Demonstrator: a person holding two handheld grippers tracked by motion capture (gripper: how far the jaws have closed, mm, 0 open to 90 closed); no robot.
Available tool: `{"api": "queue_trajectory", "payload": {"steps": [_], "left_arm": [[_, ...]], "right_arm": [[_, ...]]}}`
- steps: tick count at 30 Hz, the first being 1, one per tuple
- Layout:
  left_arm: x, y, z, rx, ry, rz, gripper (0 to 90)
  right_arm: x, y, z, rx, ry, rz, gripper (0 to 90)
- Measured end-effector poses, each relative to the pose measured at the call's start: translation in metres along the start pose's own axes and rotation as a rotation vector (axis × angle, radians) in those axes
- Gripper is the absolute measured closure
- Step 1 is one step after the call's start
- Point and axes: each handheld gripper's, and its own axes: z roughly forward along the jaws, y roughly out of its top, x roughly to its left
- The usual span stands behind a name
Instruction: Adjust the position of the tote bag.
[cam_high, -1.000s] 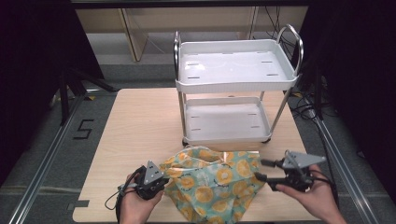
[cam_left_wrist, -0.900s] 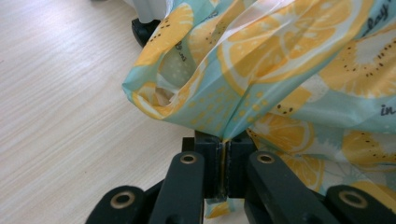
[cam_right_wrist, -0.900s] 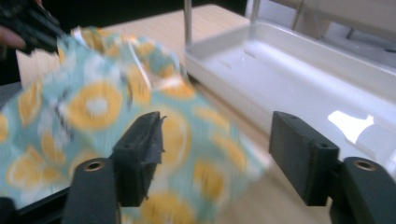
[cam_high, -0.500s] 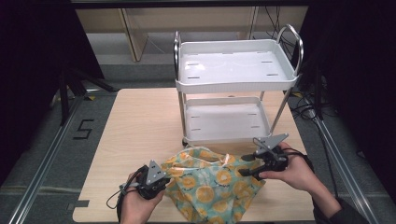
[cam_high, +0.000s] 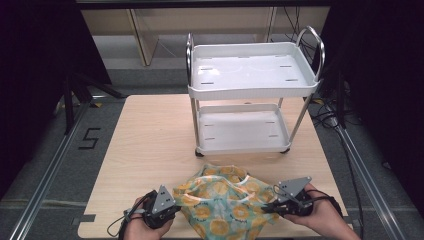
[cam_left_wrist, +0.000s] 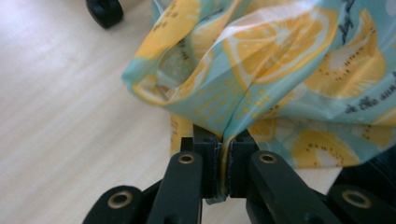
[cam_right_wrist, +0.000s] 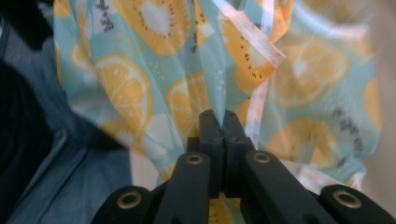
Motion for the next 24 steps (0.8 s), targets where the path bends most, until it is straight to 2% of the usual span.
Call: {"api": "queue_trajectory", "payload": {"steps": [2, 3, 5, 6, 7, 8, 9, 10, 13, 14, 17, 18, 19, 21, 22, 23, 24], "left_arm": [[-0.003, -0.003, 0.004, 0.026, -0.016, 0.010, 85.4], [-0.005, -0.004, 0.008, 0.038, -0.019, 0.014, 85.4], [-0.009, -0.007, 0.012, 0.073, -0.026, 0.033, 85.4], [-0.009, -0.009, 0.015, 0.080, -0.034, 0.027, 85.4], [-0.010, -0.011, 0.017, 0.081, -0.043, 0.021, 85.3], [-0.010, -0.013, 0.018, 0.089, -0.045, 0.012, 85.3], [-0.010, -0.014, 0.019, 0.085, -0.058, 0.003, 85.1], [-0.009, -0.015, 0.019, 0.085, -0.059, -0.001, 84.9], [-0.009, -0.012, 0.017, 0.084, -0.055, 0.011, 81.4], [-0.008, -0.012, 0.015, 0.079, -0.055, 0.009, 79.1], [-0.004, -0.009, 0.005, 0.047, -0.052, -0.007, 64.5], [-0.003, -0.007, -0.001, 0.038, -0.057, -0.002, 58.9], [-0.002, -0.006, -0.007, 0.023, -0.063, -0.005, 54.3], [0.000, -0.003, -0.021, -0.010, -0.072, -0.013, 47.9], [0.000, -0.002, -0.029, -0.015, -0.081, -0.030, 45.4], [0.003, 0.000, -0.036, -0.030, -0.094, -0.011, 42.6], [0.002, 0.001, -0.042, -0.064, -0.107, -0.045, 41.7]], "right_arm": [[0.002, -0.007, 0.007, 0.032, 0.017, -0.003, 90.0], [0.005, -0.008, 0.008, 0.054, 0.014, 0.016, 90.0], [0.007, -0.009, 0.012, 0.072, 0.030, -0.014, 90.0], [0.008, -0.009, 0.013, 0.082, 0.031, -0.019, 90.0], [0.010, -0.010, 0.012, 0.096, 0.031, 0.005, 89.8], [0.009, -0.010, 0.014, 0.099, 0.038, -0.021, 89.3], [0.009, -0.011, 0.015, 0.097, 0.036, -0.019, 88.7], [0.010, -0.012, 0.015, 0.102, 0.036, 0.014, 87.4], [0.008, -0.010, 0.015, 0.091, 0.023, -0.018, 81.0], [0.009, -0.009, 0.013, 0.091, 0.011, -0.014, 79.1], [0.010, -0.005, 0.005, 0.026, -0.016, -0.013, 65.7], [0.011, -0.004, 0.001, 0.002, -0.031, 0.019, 62.8], [0.010, -0.001, -0.002, -0.029, -0.025, 0.001, 59.3], [0.010, 0.004, -0.010, -0.080, -0.040, 0.013, 52.7], [0.010, 0.006, -0.012, -0.096, -0.053, 0.023, 50.1], [0.008, 0.009, -0.015, -0.127, -0.064, 0.023, 47.6], [0.006, 0.012, -0.018, -0.158, -0.072, 0.036, 47.0]]}}
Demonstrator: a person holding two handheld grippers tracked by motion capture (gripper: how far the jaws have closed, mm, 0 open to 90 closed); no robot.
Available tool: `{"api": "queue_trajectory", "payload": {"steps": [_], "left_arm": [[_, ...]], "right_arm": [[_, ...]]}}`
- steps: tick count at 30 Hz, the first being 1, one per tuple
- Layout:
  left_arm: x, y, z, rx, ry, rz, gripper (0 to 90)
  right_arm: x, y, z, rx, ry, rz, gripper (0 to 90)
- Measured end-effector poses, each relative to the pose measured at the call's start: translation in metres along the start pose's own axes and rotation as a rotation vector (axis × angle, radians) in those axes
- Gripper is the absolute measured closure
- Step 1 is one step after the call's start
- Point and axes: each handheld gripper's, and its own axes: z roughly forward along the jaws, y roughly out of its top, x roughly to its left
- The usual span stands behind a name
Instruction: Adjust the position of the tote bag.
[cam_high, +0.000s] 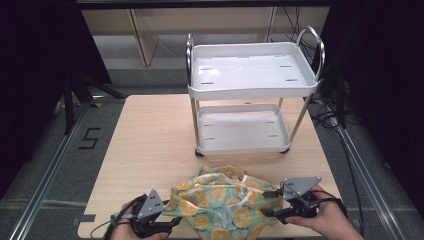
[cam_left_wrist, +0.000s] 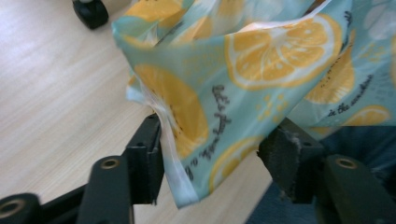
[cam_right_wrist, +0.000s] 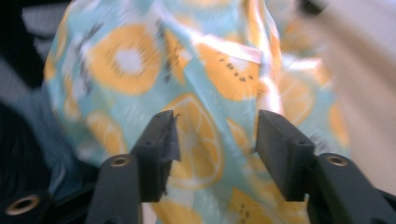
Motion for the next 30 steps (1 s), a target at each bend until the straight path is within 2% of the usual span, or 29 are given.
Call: {"api": "queue_trajectory", "payload": {"steps": [1, 4, 5, 6, 7, 8, 10, 12, 13, 14, 15, 16, 17, 18, 19, 21, 22, 24, 25, 26, 28, 30], "left_arm": [[0.002, 0.002, -0.007, -0.019, -0.009, -0.008, 40.9], [0.008, 0.005, -0.015, -0.063, -0.070, -0.056, 38.4], [0.011, 0.006, -0.016, -0.090, -0.090, -0.066, 38.1], [0.014, 0.007, -0.018, -0.100, -0.101, -0.097, 38.0], [0.018, 0.009, -0.020, -0.117, -0.112, -0.123, 37.9], [0.023, 0.011, -0.021, -0.142, -0.122, -0.148, 37.8], [0.035, 0.016, -0.025, -0.183, -0.128, -0.163, 37.3], [0.045, 0.021, -0.030, -0.218, -0.118, -0.242, 36.3], [0.050, 0.024, -0.032, -0.237, -0.113, -0.242, 36.1], [0.054, 0.026, -0.034, -0.245, -0.105, -0.260, 35.8], [0.057, 0.028, -0.036, -0.258, -0.104, -0.277, 35.0], [0.060, 0.030, -0.039, -0.262, -0.094, -0.268, 34.7], [0.062, 0.031, -0.039, -0.264, -0.090, -0.281, 34.7], [0.064, 0.032, -0.038, -0.260, -0.091, -0.280, 34.7], [0.065, 0.032, -0.034, -0.242, -0.093, -0.284, 34.5], [0.066, 0.030, -0.019, -0.191, -0.122, -0.300, 32.7], [0.066, 0.029, -0.011, -0.148, -0.132, -0.303, 31.4], [0.063, 0.025, 0.006, -0.092, -0.160, -0.299, 31.2], [0.062, 0.024, 0.013, -0.051, -0.182, -0.282, 30.8], [0.059, 0.022, 0.020, -0.027, -0.208, -0.283, 30.7], [0.051, 0.019, 0.033, 0.032, -0.238, -0.264, 33.6], [0.045, 0.017, 0.043, 0.099, -0.262, -0.203, 40.6]], "right_arm": [[-0.003, 0.003, -0.002, -0.028, -0.021, 0.001, 46.4], [-0.015, 0.009, -0.009, -0.097, -0.081, 0.065, 44.0], [-0.018, 0.011, -0.011, -0.119, -0.100, 0.100, 42.6], [-0.023, 0.012, -0.013, -0.154, -0.122, 0.108, 42.2], [-0.026, 0.014, -0.015, -0.168, -0.139, 0.151, 42.2], [-0.031, 0.016, -0.017, -0.163, -0.156, 0.163, 42.2], [-0.040, 0.019, -0.019, -0.141, -0.179, 0.198, 42.1], [-0.050, 0.020, -0.018, -0.134, -0.177, 0.254, 42.0], [-0.055, 0.020, -0.018, -0.113, -0.180, 0.258, 42.0], [-0.058, 0.020, -0.017, -0.095, -0.182, 0.271, 41.9], [-0.063, 0.019, -0.015, -0.081, -0.180, 0.263, 41.9], [-0.064, 0.018, -0.013, -0.075, -0.161, 0.296, 41.8], [-0.067, 0.016, -0.012, -0.081, -0.175, 0.276, 41.8], [-0.067, 0.014, -0.010, -0.075, -0.164, 0.320, 41.7], [-0.067, 0.013, -0.008, -0.061, -0.152, 0.343, 41.6], [-0.069, 0.009, -0.003, -0.048, -0.123, 0.342, 41.2], [-0.069, 0.007, 0.000, -0.046, -0.098, 0.359, 39.9], [-0.069, 0.003, 0.007, -0.022, -0.065, 0.380, 39.8], [-0.068, 0.001, 0.010, -0.001, -0.052, 0.386, 39.8], [-0.068, -0.001, 0.013, 0.028, -0.030, 0.397, 39.9], [-0.068, -0.006, 0.019, 0.056, 0.016, 0.410, 47.1], [-0.064, -0.008, 0.023, 0.102, 0.081, 0.446, 61.2]]}}
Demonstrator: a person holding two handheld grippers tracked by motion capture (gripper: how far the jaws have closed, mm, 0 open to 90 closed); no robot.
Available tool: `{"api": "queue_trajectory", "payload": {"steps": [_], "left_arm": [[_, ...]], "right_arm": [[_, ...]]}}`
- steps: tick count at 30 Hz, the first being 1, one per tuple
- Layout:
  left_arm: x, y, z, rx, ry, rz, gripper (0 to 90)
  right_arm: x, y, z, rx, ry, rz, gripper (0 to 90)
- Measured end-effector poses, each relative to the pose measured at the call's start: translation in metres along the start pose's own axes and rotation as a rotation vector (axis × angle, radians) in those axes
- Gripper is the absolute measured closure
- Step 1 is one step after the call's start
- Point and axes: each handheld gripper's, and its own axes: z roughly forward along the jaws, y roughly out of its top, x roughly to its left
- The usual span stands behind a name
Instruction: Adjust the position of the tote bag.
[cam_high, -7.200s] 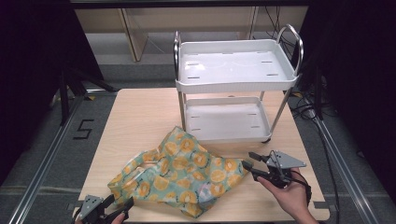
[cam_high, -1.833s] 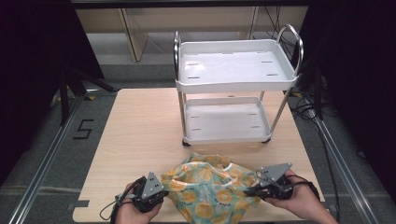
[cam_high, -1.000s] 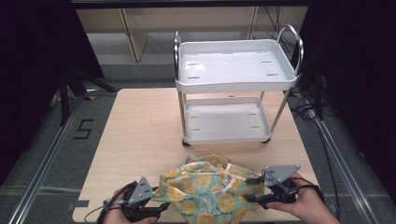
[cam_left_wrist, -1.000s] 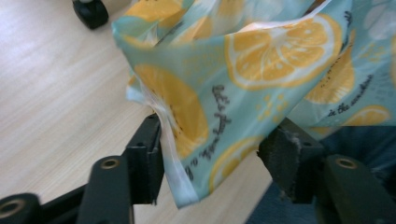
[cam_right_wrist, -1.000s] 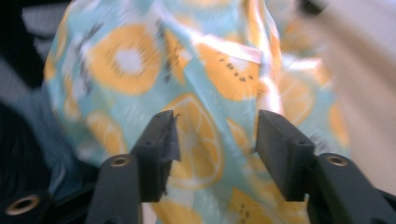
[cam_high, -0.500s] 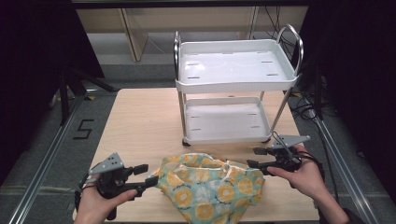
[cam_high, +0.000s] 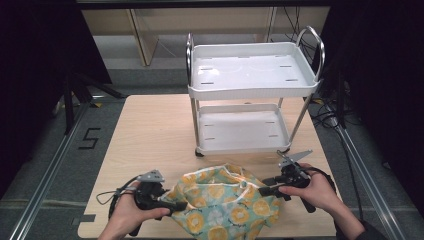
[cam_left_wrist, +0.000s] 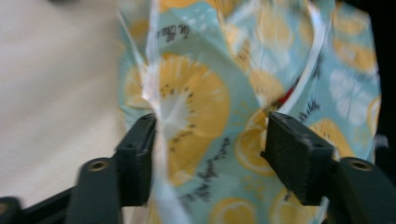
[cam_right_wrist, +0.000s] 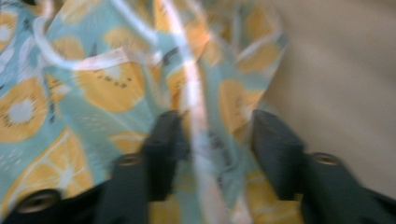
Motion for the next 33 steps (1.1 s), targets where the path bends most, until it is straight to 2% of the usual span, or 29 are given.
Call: {"api": "queue_trajectory", "payload": {"steps": [1, 2, 3, 4, 6, 7, 8, 9, 10, 11, 12, 13, 14, 15, 16, 18, 19, 20, 21, 22, 23, 25, 26, 27, 28, 29, 30, 32, 33], "left_arm": [[-0.002, -0.001, 0.005, 0.025, 0.004, 0.009, 46.0], [-0.002, -0.002, 0.008, 0.060, 0.009, 0.038, 51.2], [-0.003, -0.002, 0.011, 0.073, 0.010, 0.066, 57.4], [-0.003, -0.002, 0.012, 0.087, 0.021, 0.089, 63.3], [-0.003, -0.002, 0.012, 0.109, 0.020, 0.119, 74.6], [-0.005, -0.002, 0.012, 0.096, 0.026, 0.116, 78.9], [-0.005, -0.002, 0.010, 0.105, 0.033, 0.139, 83.0], [-0.006, -0.003, 0.009, 0.101, 0.037, 0.157, 85.7], [-0.008, -0.005, 0.009, 0.077, 0.045, 0.141, 86.9], [-0.009, -0.006, 0.008, 0.069, 0.049, 0.139, 87.4], [-0.011, -0.009, 0.008, 0.063, 0.054, 0.130, 87.6], [-0.011, -0.010, 0.007, 0.067, 0.053, 0.153, 87.5], [-0.013, -0.012, 0.008, 0.063, 0.051, 0.137, 87.6], [-0.012, -0.013, 0.008, 0.067, 0.052, 0.149, 87.5], [-0.014, -0.015, 0.010, 0.060, 0.057, 0.128, 87.3], [-0.013, -0.015, 0.013, 0.071, 0.065, 0.148, 86.6], [-0.012, -0.014, 0.015, 0.068, 0.062, 0.139, 86.1], [-0.012, -0.014, 0.017, 0.063, 0.062, 0.109, 85.7], [-0.010, -0.013, 0.018, 0.062, 0.064, 0.127, 85.3], [-0.009, -0.011, 0.019, 0.048, 0.072, 0.106, 85.1], [-0.007, -0.010, 0.020, 0.033, 0.081, 0.100, 85.2], [-0.004, -0.007, 0.021, 0.018, 0.092, 0.089, 86.0], [-0.002, -0.006, 0.021, 0.013, 0.099, 0.076, 86.7], [0.000, -0.004, 0.022, 0.016, 0.108, 0.083, 87.5], [0.000, -0.004, 0.023, 0.013, 0.109, 0.062, 87.8], [0.002, -0.003, 0.023, 0.018, 0.112, 0.087, 88.0], [0.002, -0.002, 0.024, 0.012, 0.110, 0.079, 88.0], [0.001, -0.002, 0.026, -0.006, 0.114, 0.066, 88.1], [0.003, -0.001, 0.024, 0.016, 0.121, 0.092, 88.1]], "right_arm": [[-0.001, -0.001, 0.002, 0.028, 0.011, -0.043, 70.0], [0.002, -0.001, 0.002, 0.048, 0.021, -0.048, 77.0], [0.004, -0.001, 0.002, 0.049, 0.026, -0.079, 82.6], [0.006, 0.000, 0.000, 0.037, 0.021, -0.091, 84.6], [0.009, 0.001, -0.007, -0.006, 0.006, -0.159, 87.9], [0.010, 0.001, -0.011, -0.039, 0.006, -0.196, 88.7], [0.012, 0.000, -0.015, -0.079, 0.011, -0.237, 89.3], [0.016, -0.002, -0.019, -0.115, 0.028, -0.265, 89.5], [0.018, -0.004, -0.024, -0.150, 0.037, -0.324, 89.7], [0.021, -0.006, -0.028, -0.172, 0.057, -0.359, 89.8], [0.023, -0.009, -0.032, -0.195, 0.057, -0.396, 90.0], [0.028, -0.014, -0.035, -0.197, 0.069, -0.388, 90.0], [0.027, -0.017, -0.035, -0.193, 0.083, -0.426, 90.0], [0.028, -0.022, -0.035, -0.172, 0.107, -0.425, 90.0], [0.028, -0.027, -0.033, -0.146, 0.110, -0.428, 90.0], [0.026, -0.035, -0.026, -0.089, 0.121, -0.450, 89.8], [0.023, -0.038, -0.022, -0.072, 0.089, -0.441, 89.7], [0.021, -0.040, -0.019, -0.049, 0.070, -0.424, 89.7], [0.019, -0.041, -0.016, -0.033, 0.041, -0.415, 89.6], [0.016, -0.041, -0.013, -0.027, 0.020, -0.408, 89.6], [0.016, -0.041, -0.012, -0.005, 0.003, -0.378, 89.6], [0.013, -0.038, -0.009, -0.003, -0.034, -0.370, 89.8], [0.012, -0.035, -0.008, -0.001, -0.027, -0.370, 90.0], [0.009, -0.033, -0.008, -0.010, -0.043, -0.389, 90.0], [0.009, -0.031, -0.008, -0.010, -0.059, -0.377, 90.0], [0.008, -0.029, -0.008, -0.013, -0.086, -0.371, 90.0], [0.007, -0.028, -0.007, -0.011, -0.071, -0.382, 90.0], [0.006, -0.028, -0.005, -0.001, -0.081, -0.383, 90.0], [0.005, -0.029, -0.004, -0.001, -0.090, -0.392, 90.0]]}}
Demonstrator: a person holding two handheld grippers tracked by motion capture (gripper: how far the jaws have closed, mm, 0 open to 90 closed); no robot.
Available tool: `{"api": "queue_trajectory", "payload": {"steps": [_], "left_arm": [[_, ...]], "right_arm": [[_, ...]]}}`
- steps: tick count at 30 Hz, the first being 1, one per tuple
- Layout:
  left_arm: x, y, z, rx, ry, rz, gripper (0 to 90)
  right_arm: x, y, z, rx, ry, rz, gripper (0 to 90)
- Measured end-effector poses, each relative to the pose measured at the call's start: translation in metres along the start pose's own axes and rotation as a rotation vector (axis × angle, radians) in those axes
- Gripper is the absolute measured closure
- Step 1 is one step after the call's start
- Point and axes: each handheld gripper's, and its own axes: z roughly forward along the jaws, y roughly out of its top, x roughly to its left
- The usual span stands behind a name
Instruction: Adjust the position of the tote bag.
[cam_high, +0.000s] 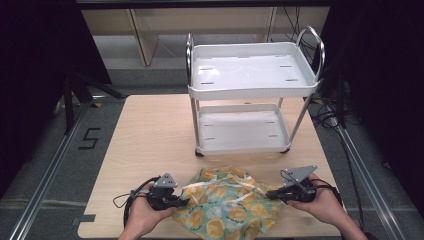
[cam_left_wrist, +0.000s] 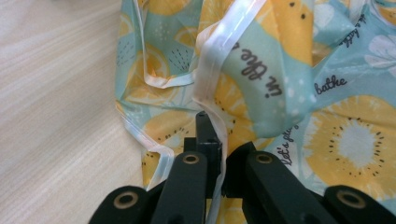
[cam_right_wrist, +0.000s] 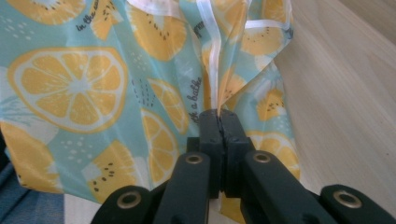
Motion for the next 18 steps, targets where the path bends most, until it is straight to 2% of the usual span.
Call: {"api": "queue_trajectory", "payload": {"steps": [3, 4, 6, 7, 8, 9, 10, 13, 15, 16, 18], "left_arm": [[0.000, 0.000, 0.000, -0.007, 0.003, -0.003, 87.9], [0.000, 0.000, -0.001, -0.008, 0.000, 0.000, 87.4], [-0.001, -0.001, -0.003, -0.025, 0.010, 0.005, 84.7], [-0.003, -0.002, -0.003, -0.048, 0.010, -0.011, 82.5], [-0.002, -0.003, -0.006, -0.041, 0.014, 0.009, 80.7], [-0.003, -0.004, -0.006, -0.066, 0.017, -0.022, 78.1], [-0.004, -0.005, -0.008, -0.077, 0.015, -0.017, 74.7], [-0.003, -0.008, -0.017, -0.110, 0.035, -0.042, 58.7], [-0.004, -0.010, -0.023, -0.155, 0.037, -0.069, 48.3], [-0.003, -0.010, -0.026, -0.176, 0.040, -0.079, 43.5], [-0.002, -0.011, -0.034, -0.211, 0.043, -0.096, 36.4]], "right_arm": [[0.001, -0.001, 0.000, -0.003, -0.006, 0.004, 90.0], [0.003, -0.001, -0.001, 0.000, -0.002, 0.023, 90.0], [0.003, -0.001, -0.003, -0.016, -0.006, 0.001, 89.3], [0.004, -0.001, -0.005, -0.029, -0.008, -0.004, 89.0], [0.005, -0.001, -0.006, -0.038, -0.004, 0.000, 88.4], [0.006, -0.001, -0.007, -0.049, 0.005, -0.006, 86.6], [0.007, -0.001, -0.008, -0.057, -0.001, 0.000, 84.4], [0.010, -0.001, -0.010, -0.082, -0.005, -0.004, 74.2], [0.011, -0.002, -0.012, -0.103, -0.012, 0.018, 67.6], [0.010, -0.002, -0.014, -0.117, -0.028, 0.019, 62.0], [0.008, -0.003, -0.015, -0.162, -0.058, 0.047, 57.8]]}}
